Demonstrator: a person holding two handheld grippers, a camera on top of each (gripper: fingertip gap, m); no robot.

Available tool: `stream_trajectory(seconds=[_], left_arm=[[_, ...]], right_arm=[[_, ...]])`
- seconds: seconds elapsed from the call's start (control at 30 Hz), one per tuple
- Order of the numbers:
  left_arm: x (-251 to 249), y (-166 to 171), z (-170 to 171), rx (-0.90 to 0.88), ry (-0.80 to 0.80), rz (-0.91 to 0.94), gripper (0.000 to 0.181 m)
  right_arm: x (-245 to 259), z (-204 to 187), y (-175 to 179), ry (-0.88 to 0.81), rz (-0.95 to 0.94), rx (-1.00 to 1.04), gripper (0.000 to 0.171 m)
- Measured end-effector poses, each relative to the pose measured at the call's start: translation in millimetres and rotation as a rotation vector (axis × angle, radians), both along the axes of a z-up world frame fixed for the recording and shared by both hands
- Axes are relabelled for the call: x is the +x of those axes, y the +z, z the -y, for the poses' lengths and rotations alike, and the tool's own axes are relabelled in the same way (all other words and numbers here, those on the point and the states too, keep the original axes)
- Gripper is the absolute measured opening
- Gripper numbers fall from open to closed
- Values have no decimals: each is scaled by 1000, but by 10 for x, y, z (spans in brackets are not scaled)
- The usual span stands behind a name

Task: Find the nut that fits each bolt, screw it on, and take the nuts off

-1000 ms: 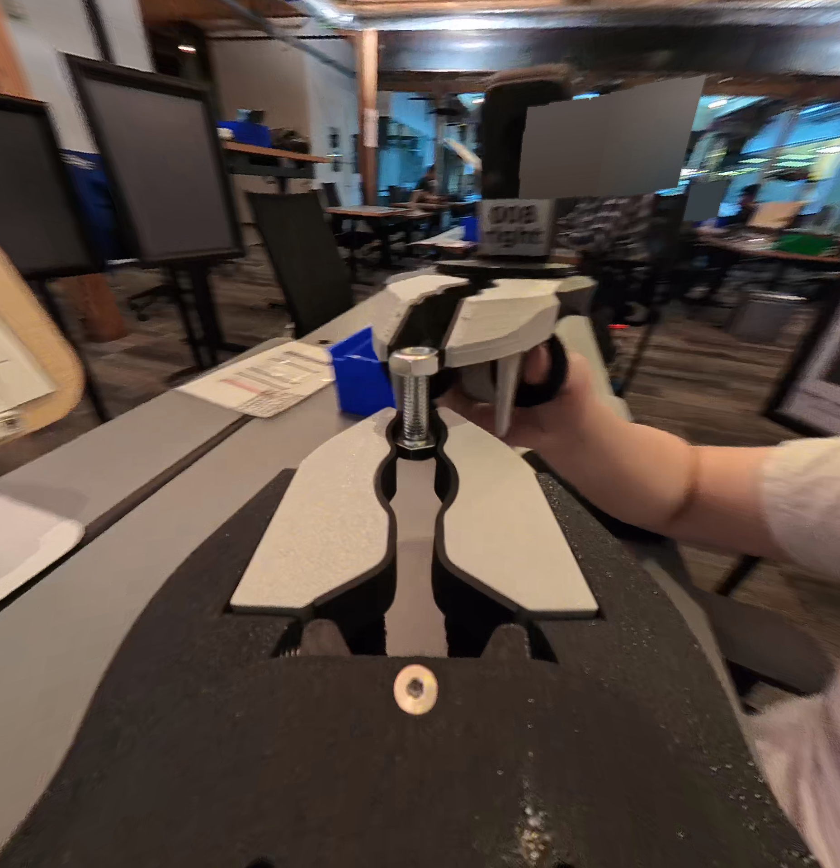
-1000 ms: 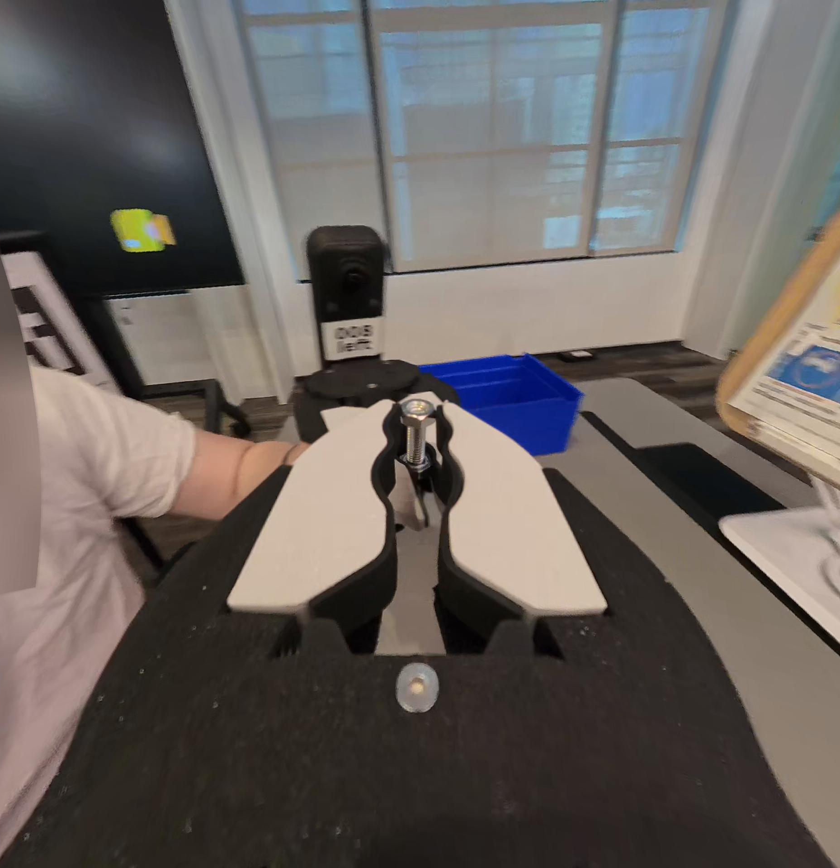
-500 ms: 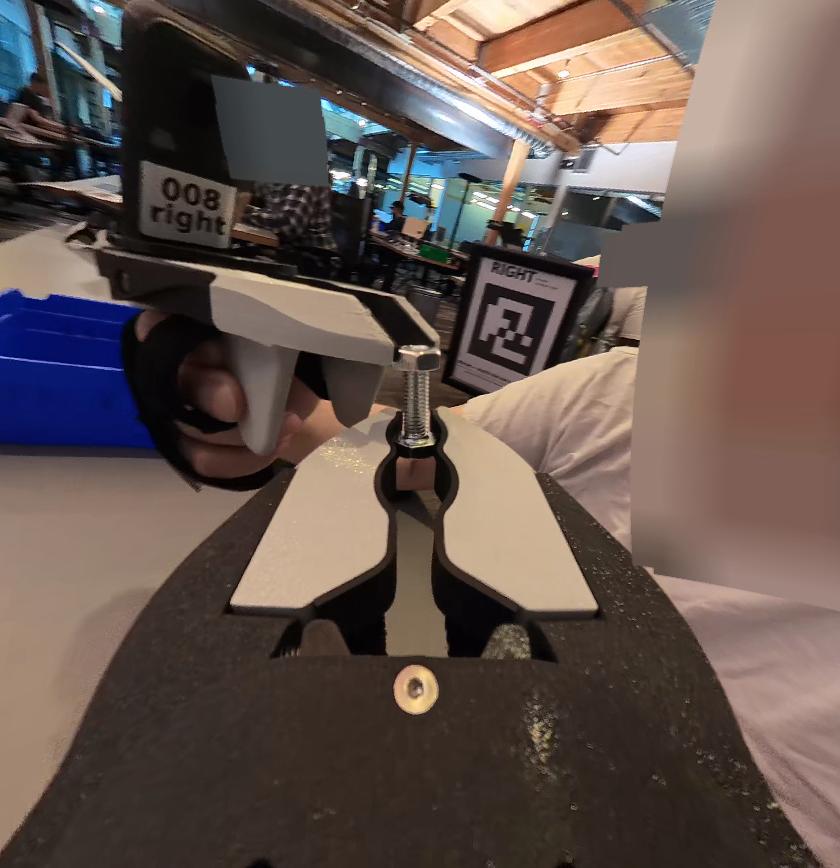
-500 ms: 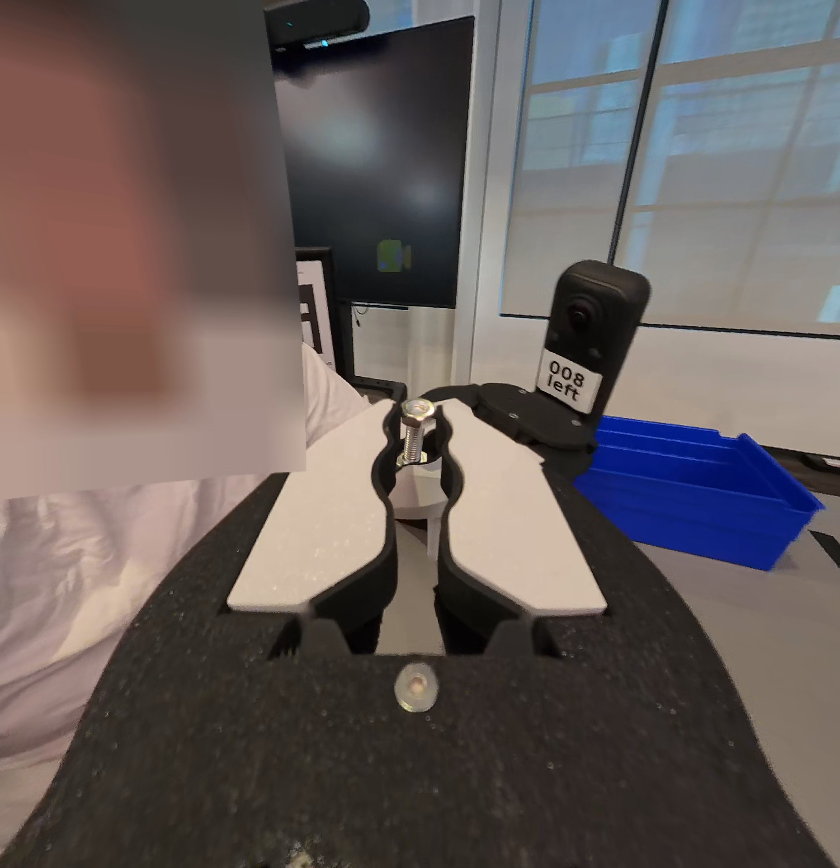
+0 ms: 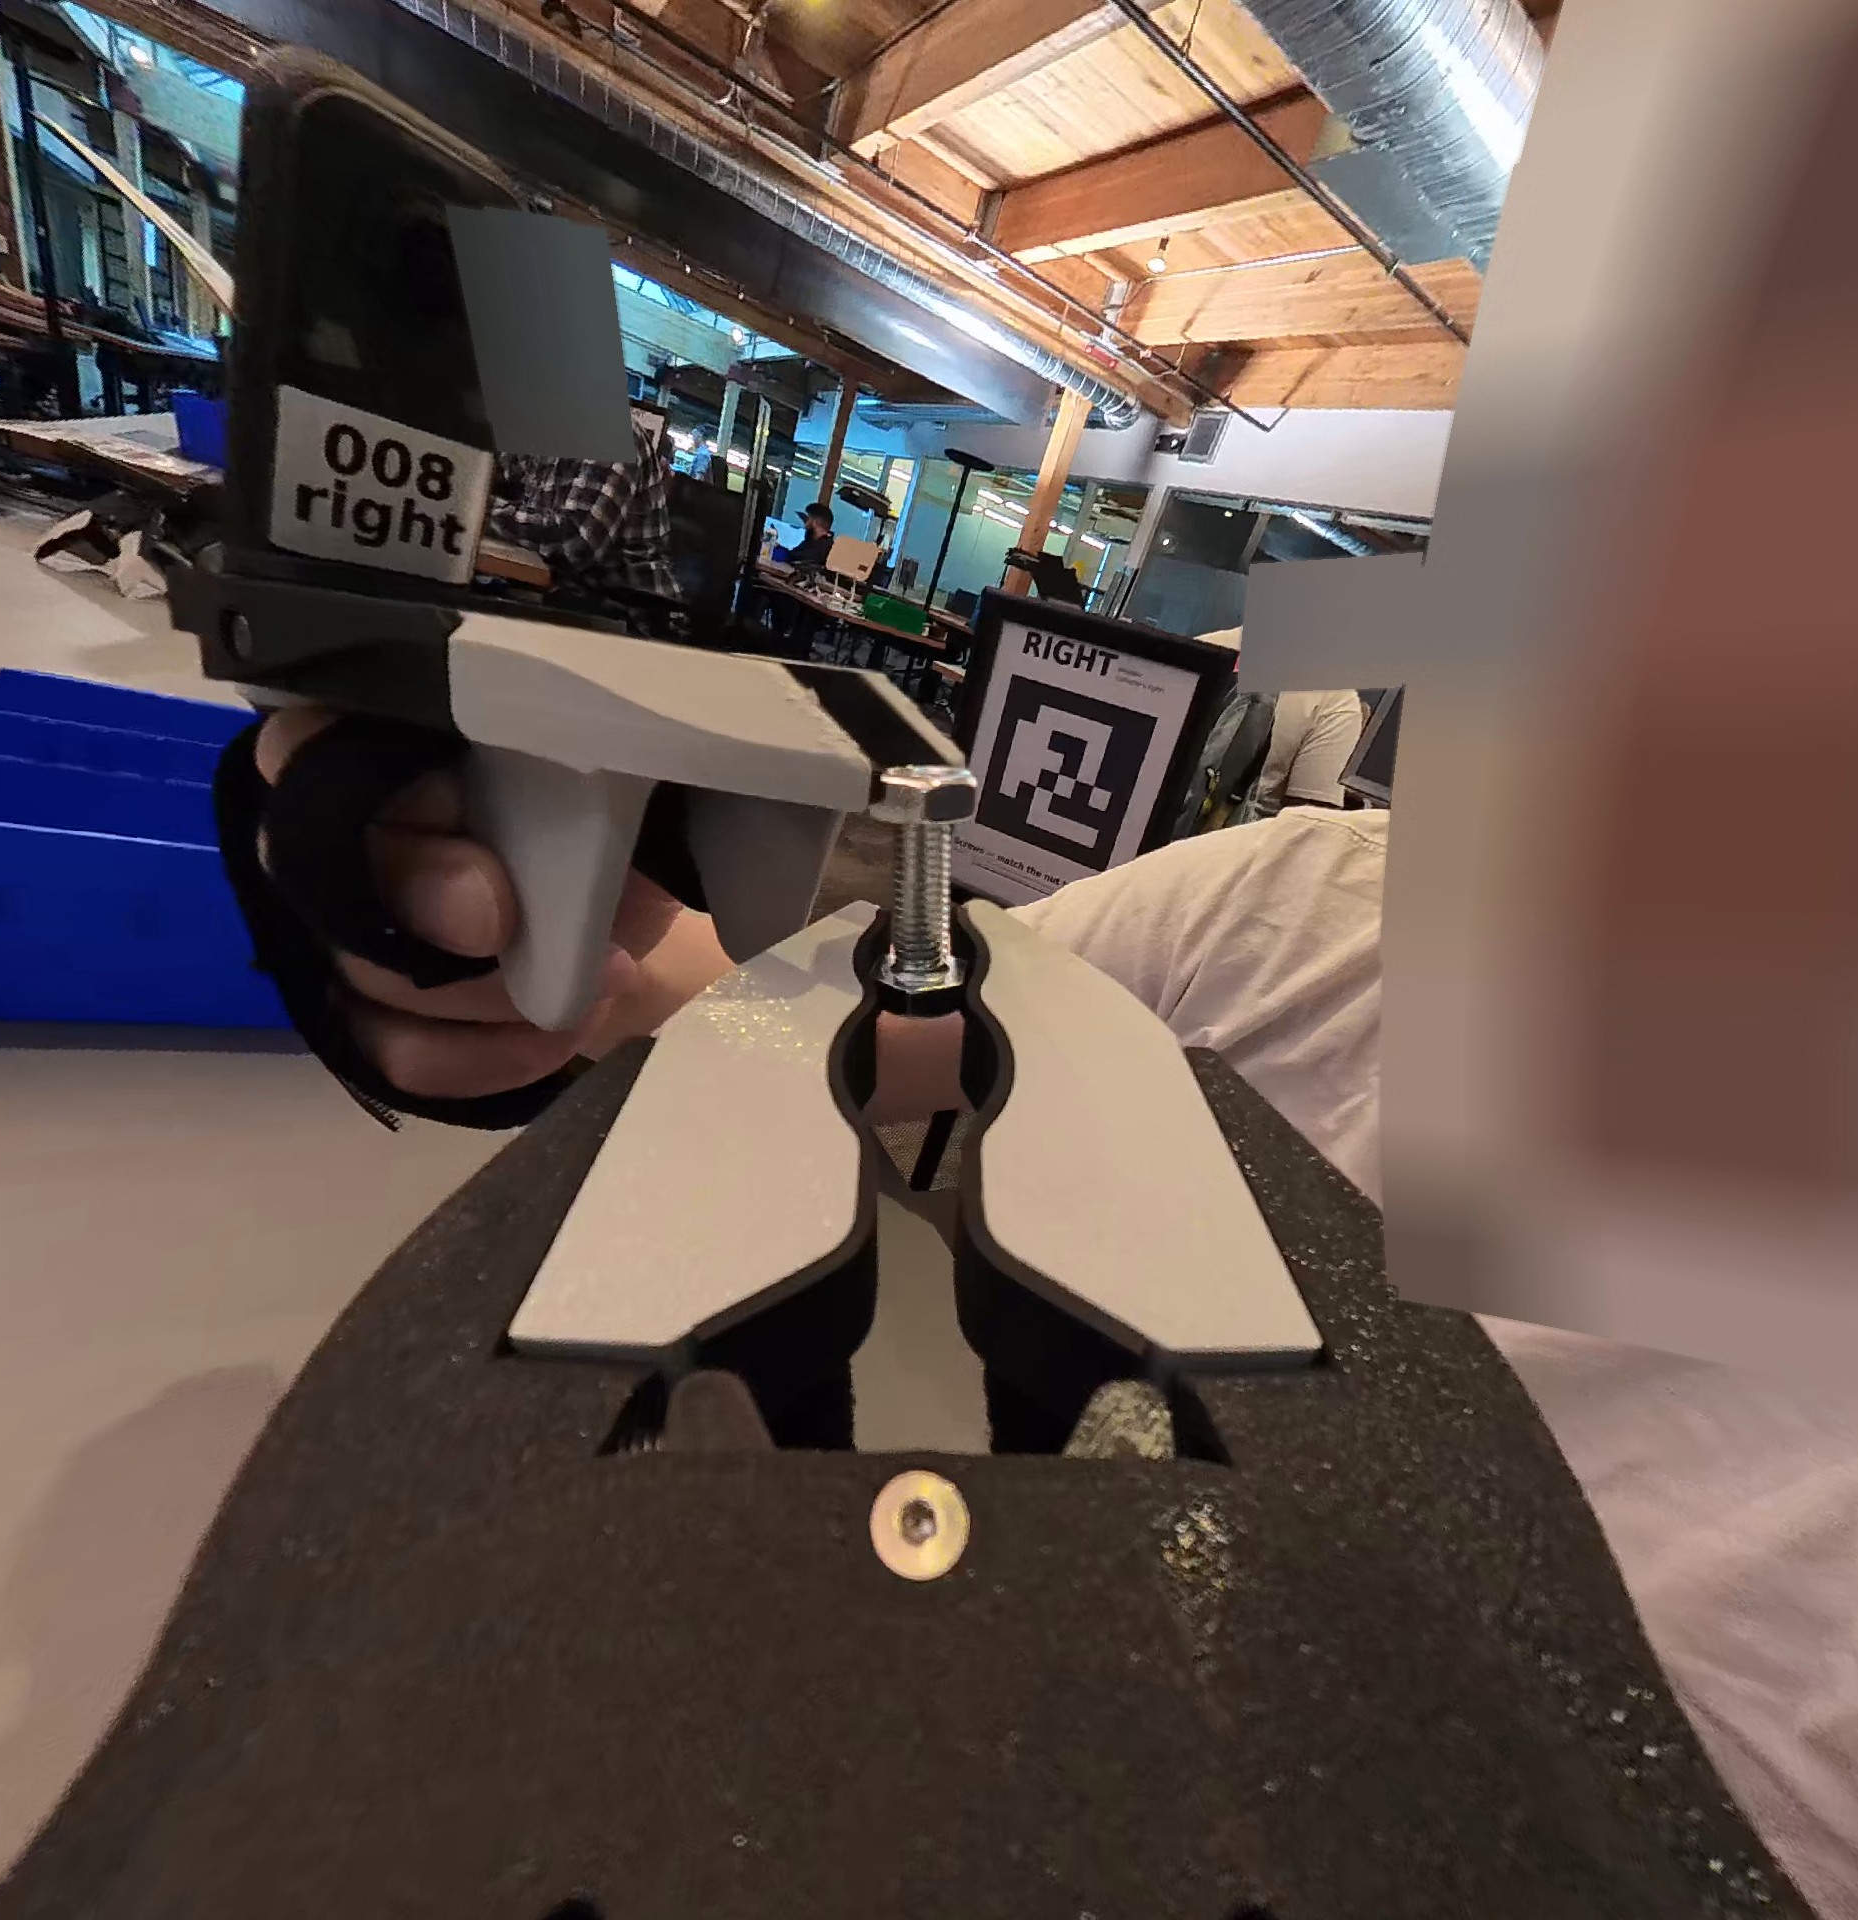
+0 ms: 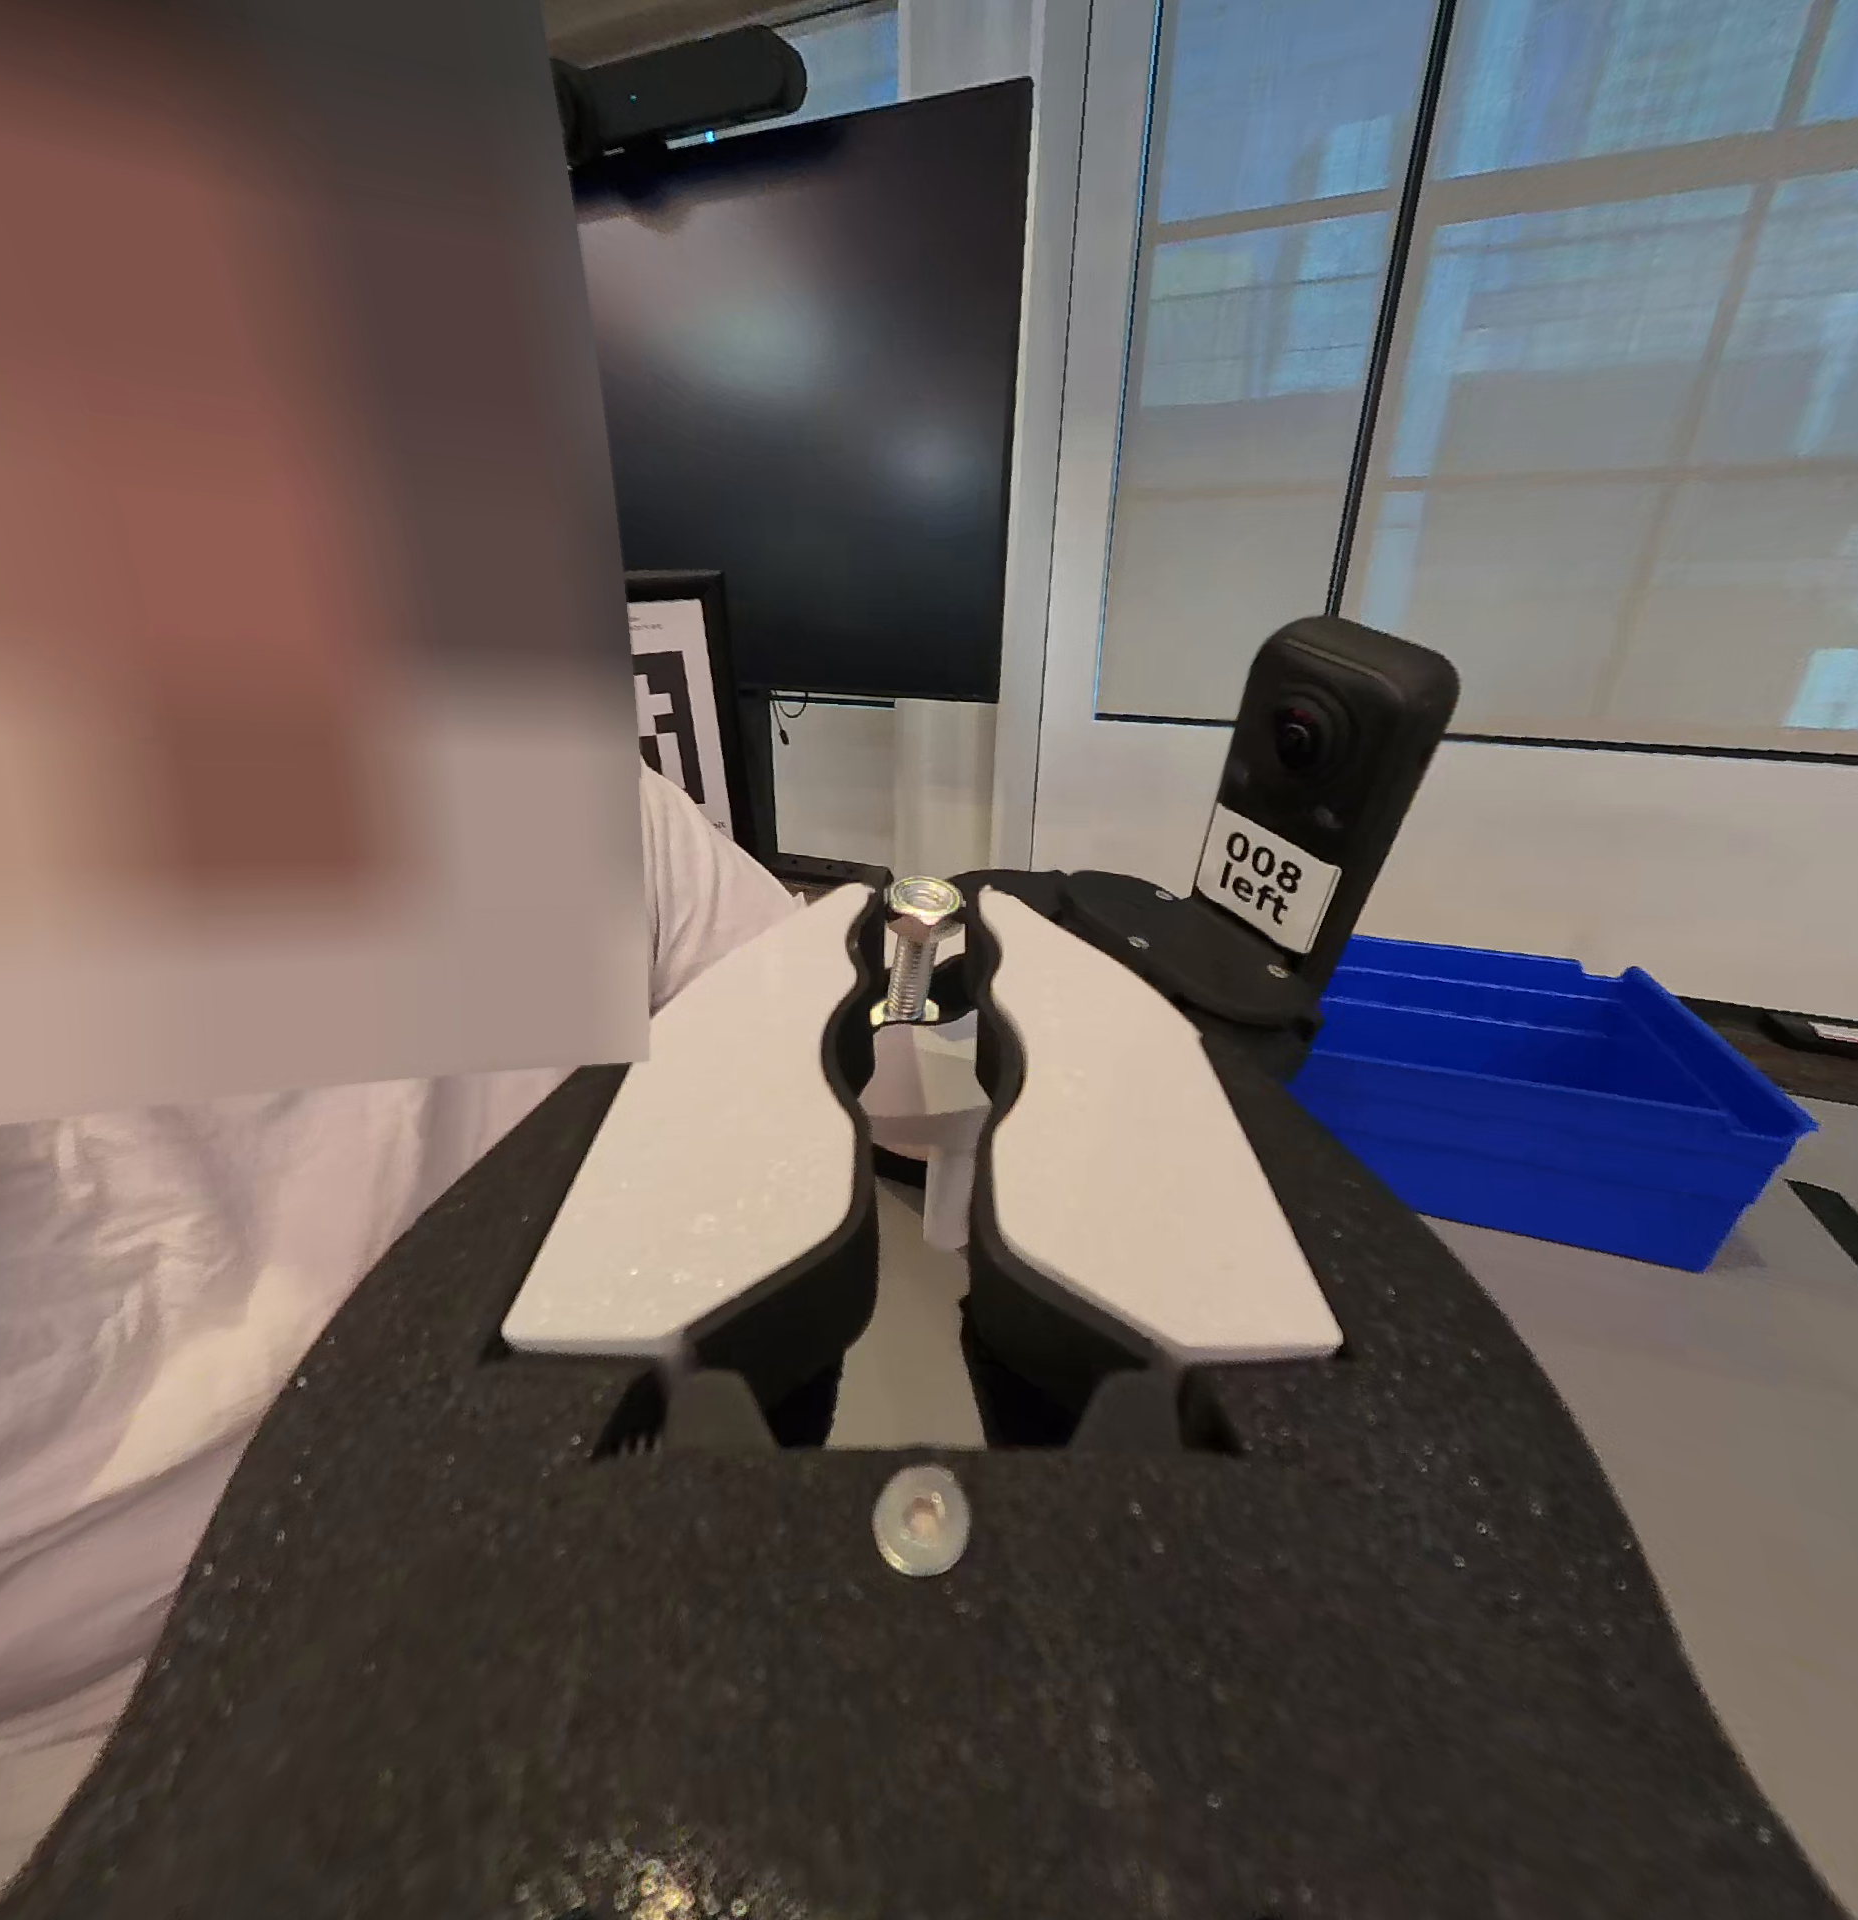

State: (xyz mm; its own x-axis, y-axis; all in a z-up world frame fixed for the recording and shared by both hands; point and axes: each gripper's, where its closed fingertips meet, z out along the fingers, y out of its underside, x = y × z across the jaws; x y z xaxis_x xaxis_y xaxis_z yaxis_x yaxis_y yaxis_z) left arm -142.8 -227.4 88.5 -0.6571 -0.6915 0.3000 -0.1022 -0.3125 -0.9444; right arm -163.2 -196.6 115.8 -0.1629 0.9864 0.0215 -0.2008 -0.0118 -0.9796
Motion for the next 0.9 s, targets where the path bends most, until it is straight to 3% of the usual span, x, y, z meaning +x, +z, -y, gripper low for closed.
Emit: stream_trajectory(seconds=[0.4,0.5,0.67,0.73,0.9], left_arm=[[7,-1,0,18,26,-1,10],[99,-30,-209,80,203,-6,10],[174,-74,-714,202,605,-12,10],[142,-77,-905,240,749,-14,10],[83,-145,-1163,262,955,-71,10]], right_arm=[[8,-20,4,23,5,-64,24],[-7,-135,42,-94,14,-67,32],[56,-564,42,-548,96,-24,35],[88,-613,78,-642,80,-18,37],[90,-789,-37,-854,103,-75,37]])
